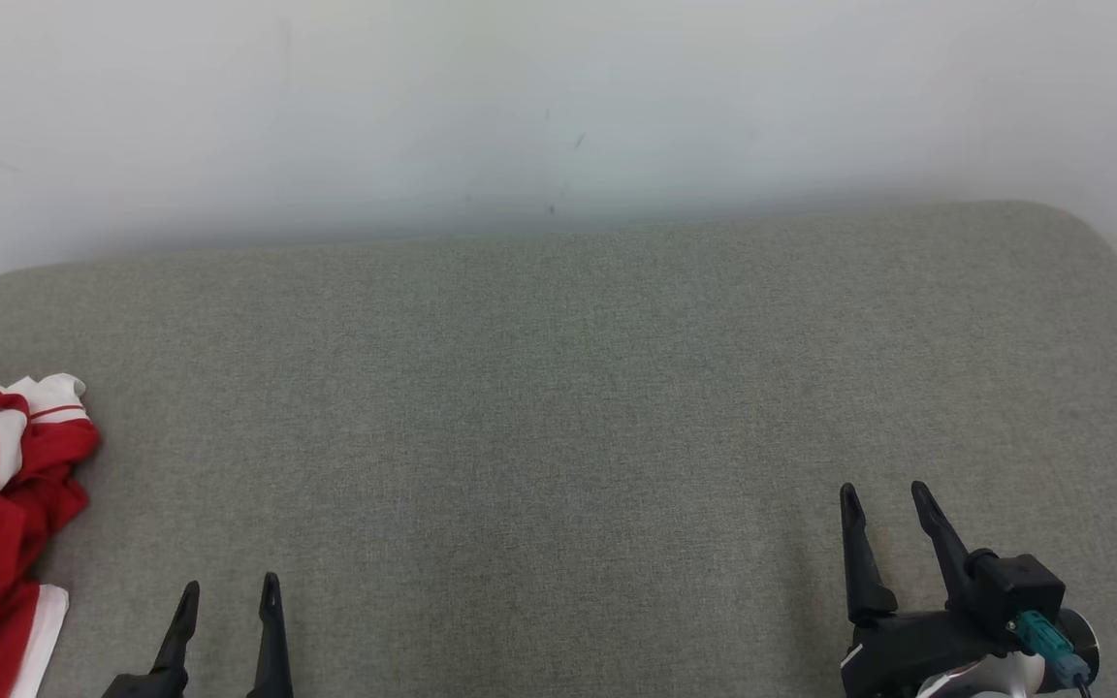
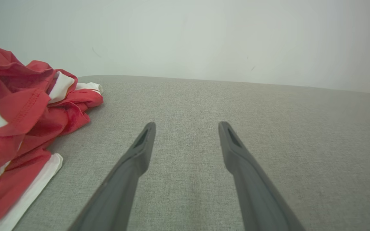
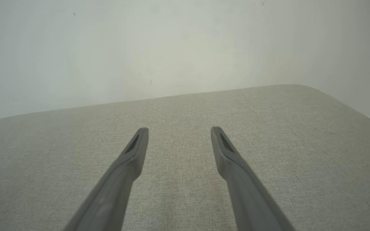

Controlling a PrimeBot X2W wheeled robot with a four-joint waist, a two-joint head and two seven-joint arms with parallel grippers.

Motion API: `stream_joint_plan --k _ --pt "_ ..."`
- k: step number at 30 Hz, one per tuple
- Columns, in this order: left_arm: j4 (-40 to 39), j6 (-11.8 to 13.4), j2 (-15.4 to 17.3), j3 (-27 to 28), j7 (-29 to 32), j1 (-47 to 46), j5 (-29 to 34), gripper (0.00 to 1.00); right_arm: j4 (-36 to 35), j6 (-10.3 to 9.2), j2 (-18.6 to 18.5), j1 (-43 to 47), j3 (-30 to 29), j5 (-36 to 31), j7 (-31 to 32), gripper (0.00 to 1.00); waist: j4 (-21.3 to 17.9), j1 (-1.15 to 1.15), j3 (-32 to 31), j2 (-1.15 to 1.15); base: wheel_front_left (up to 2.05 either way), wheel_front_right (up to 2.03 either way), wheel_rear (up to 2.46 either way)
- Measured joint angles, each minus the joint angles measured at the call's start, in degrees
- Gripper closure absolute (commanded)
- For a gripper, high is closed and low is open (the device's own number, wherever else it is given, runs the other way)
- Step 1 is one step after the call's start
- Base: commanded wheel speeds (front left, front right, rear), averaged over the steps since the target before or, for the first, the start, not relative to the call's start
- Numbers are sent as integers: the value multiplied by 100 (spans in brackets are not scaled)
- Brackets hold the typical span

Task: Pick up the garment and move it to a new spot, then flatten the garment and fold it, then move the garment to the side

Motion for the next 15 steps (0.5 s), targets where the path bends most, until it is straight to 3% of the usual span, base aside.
stream_joint_plan --k 15 --pt "66 57 2 -3 -101 5 425 0 27 0 16 -22 -30 -461 -100 0 -36 0 11 0 0 0 0"
